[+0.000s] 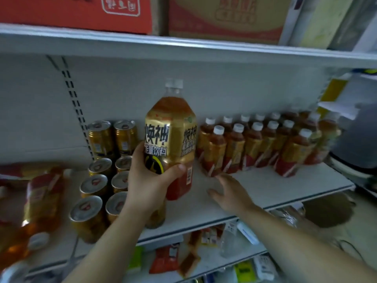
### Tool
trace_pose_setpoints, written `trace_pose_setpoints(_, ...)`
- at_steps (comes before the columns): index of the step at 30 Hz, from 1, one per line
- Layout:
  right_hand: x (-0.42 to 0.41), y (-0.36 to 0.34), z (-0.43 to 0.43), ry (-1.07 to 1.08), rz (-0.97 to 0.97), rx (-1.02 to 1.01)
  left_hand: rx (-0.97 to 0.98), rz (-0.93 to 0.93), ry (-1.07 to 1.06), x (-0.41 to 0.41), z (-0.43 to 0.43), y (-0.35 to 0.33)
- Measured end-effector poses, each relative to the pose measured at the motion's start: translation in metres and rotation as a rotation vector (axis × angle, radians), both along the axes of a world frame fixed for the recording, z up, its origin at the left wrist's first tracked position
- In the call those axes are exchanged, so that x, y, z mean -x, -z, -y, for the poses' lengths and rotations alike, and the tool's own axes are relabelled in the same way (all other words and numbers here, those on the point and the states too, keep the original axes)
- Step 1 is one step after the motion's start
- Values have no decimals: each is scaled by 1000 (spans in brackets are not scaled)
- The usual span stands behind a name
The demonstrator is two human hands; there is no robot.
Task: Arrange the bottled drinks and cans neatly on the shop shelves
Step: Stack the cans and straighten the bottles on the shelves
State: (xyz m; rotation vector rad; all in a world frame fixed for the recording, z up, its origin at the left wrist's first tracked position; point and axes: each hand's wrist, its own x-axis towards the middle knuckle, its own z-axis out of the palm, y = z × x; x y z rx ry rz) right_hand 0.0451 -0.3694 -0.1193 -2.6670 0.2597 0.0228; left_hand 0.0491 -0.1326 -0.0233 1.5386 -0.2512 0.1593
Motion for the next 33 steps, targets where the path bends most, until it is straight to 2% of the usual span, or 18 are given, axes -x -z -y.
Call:
trace_pose_setpoints(7,53,34,111,30,4,253,10,-49,75,26,97,24)
trace_pose_setpoints(19,89,46,337,93,-124,292,18,-159,15,70,309,72)
trace_pose_setpoints(24,97,37,383,120,-151,273,-6,-164,25,78,355,74)
trace_pose_setpoints(33,85,36,432,167,-197,289,-45,-134,162,73,414,102)
